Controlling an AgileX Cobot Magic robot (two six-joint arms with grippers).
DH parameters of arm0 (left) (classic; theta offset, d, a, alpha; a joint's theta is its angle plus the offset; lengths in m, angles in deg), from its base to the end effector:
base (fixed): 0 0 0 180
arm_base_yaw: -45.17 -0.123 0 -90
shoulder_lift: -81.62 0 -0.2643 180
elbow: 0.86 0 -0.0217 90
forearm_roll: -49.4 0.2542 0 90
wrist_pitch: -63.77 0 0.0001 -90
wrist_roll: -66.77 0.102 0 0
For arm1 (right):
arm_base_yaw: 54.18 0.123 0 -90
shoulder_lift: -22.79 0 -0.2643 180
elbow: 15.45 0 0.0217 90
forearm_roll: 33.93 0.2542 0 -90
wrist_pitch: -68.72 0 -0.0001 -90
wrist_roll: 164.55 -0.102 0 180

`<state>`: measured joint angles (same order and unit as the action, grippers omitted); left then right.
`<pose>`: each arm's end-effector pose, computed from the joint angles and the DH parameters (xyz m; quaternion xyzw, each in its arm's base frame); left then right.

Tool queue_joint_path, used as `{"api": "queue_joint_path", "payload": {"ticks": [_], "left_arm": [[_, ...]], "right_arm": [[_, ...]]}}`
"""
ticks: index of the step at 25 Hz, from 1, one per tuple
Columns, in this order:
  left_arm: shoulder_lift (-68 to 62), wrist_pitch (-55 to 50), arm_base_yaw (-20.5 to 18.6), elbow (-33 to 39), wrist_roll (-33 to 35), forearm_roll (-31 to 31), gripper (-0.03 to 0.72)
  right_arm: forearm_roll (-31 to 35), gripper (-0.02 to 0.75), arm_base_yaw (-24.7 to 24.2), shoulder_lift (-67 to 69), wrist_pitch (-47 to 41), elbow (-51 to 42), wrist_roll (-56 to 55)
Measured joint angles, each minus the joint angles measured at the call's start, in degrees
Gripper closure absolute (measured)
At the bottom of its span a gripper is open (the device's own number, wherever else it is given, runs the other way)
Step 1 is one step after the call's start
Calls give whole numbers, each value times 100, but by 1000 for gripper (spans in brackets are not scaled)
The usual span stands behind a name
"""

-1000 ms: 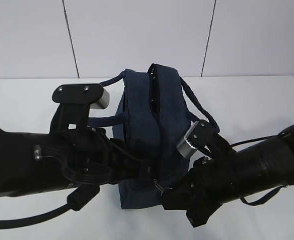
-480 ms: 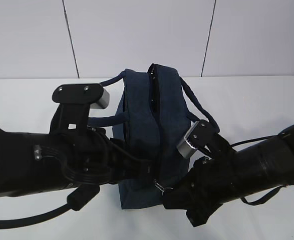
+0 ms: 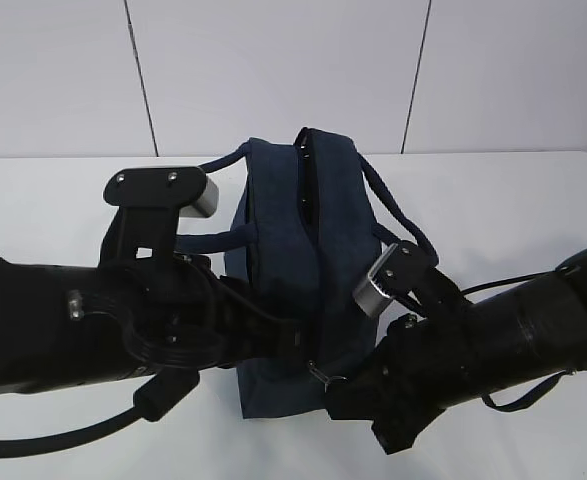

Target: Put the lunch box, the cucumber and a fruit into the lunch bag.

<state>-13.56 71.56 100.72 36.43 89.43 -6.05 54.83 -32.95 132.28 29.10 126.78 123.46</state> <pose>0.1823 -0.2458 0.1681 0.1550 0.8844 -0.2680 0.3494 0.2423 0.1640 0.1033 -0.4026 0.8158 0.3295 0.2525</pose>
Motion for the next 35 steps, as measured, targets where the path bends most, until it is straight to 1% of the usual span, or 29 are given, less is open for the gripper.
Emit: {"api": "queue_joint_path", "payload": {"ticks": [8,20,35], "left_arm": [[0,0,0,0,0,0,686],[0,10,0,0,0,0,686],[0,20,0,0,0,0,686]], "right_arm": [[-129,751,0,-36,4,0,-48],[-164,751,0,-373,4,0,-94],[-174,751,0,-384,-30,0,-128]]}}
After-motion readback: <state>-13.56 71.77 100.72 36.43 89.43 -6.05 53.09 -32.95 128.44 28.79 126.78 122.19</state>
